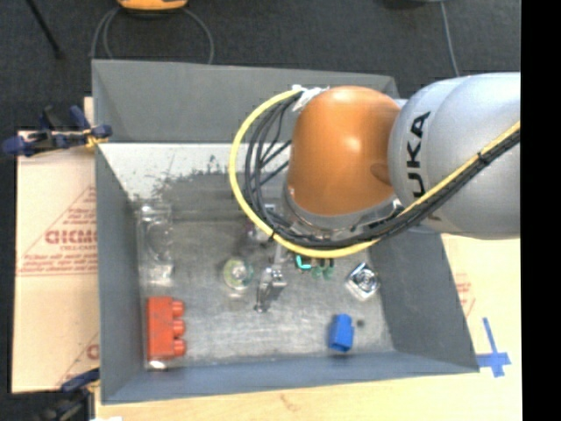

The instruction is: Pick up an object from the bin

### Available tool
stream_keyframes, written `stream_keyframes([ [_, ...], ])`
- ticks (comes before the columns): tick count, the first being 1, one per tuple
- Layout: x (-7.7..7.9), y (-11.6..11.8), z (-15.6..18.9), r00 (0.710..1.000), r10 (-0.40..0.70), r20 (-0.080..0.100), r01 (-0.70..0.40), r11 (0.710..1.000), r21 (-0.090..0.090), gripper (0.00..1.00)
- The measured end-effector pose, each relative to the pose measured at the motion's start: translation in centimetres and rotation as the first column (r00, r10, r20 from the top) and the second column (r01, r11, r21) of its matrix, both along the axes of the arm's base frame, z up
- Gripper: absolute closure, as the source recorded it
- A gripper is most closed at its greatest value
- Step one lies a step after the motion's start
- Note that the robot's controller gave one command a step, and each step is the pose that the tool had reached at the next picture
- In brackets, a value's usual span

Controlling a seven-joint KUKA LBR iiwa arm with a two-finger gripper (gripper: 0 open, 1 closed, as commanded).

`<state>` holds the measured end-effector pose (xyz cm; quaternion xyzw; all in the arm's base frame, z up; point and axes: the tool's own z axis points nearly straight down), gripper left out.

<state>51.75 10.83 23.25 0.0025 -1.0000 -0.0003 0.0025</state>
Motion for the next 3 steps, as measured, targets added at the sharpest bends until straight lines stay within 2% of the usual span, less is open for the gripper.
stream_keyframes([
  [1,1.9,-0.4,-11.7,0.995,-0.103,0.001,0.103,0.995,0.0,0.0],
  [2,6.2,-3.5,-16.0,0.996,-0.086,0.015,0.086,0.996,0.003,0.0],
  [3,3.6,0.8,-15.3,0.99,-0.144,0.007,0.144,0.99,0.002,0.0],
])
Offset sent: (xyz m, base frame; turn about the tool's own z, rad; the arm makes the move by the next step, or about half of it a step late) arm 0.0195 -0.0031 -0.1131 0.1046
